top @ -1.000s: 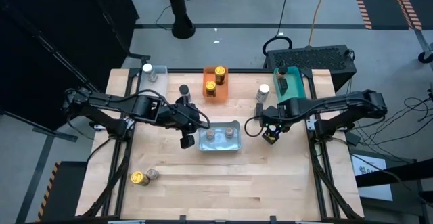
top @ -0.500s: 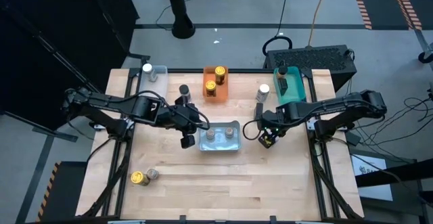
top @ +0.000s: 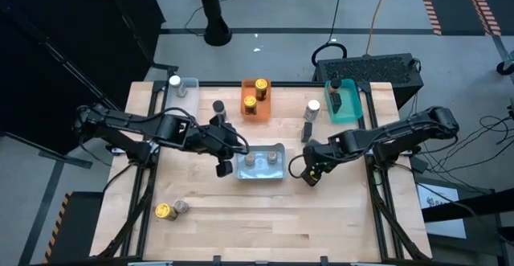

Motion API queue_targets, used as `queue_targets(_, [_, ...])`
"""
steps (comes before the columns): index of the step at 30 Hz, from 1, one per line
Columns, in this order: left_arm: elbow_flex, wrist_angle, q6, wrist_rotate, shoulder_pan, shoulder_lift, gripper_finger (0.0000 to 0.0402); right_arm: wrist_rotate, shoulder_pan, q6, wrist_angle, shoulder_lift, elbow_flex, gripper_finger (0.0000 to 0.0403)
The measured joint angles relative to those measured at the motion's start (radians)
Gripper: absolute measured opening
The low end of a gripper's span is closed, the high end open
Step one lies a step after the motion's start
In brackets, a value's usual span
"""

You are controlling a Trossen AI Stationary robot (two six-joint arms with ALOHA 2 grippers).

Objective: Sort spices by type
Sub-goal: Put the bottom white seasoning bottle into the transparent bin

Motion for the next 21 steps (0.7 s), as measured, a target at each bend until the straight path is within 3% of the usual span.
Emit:
queue_targets(7, [0.000,0.113,0.008,0.000,-0.059,0.039,0.0063,0.000,0.085,0.055,0.050,0.000,0.000,0.0247])
queue_targets(14, [0.000,0.279,0.090,0.000,-0.113,0.167,0.0063,0.010,0.137,0.066,0.092,0.000,0.000,0.0247])
queue_targets(21, [0.000,0.591,0.214,0.000,-0.131,0.321,0.0063,0.163,0.183,-0.001,-0.050,-0.072,0.001,0.0247])
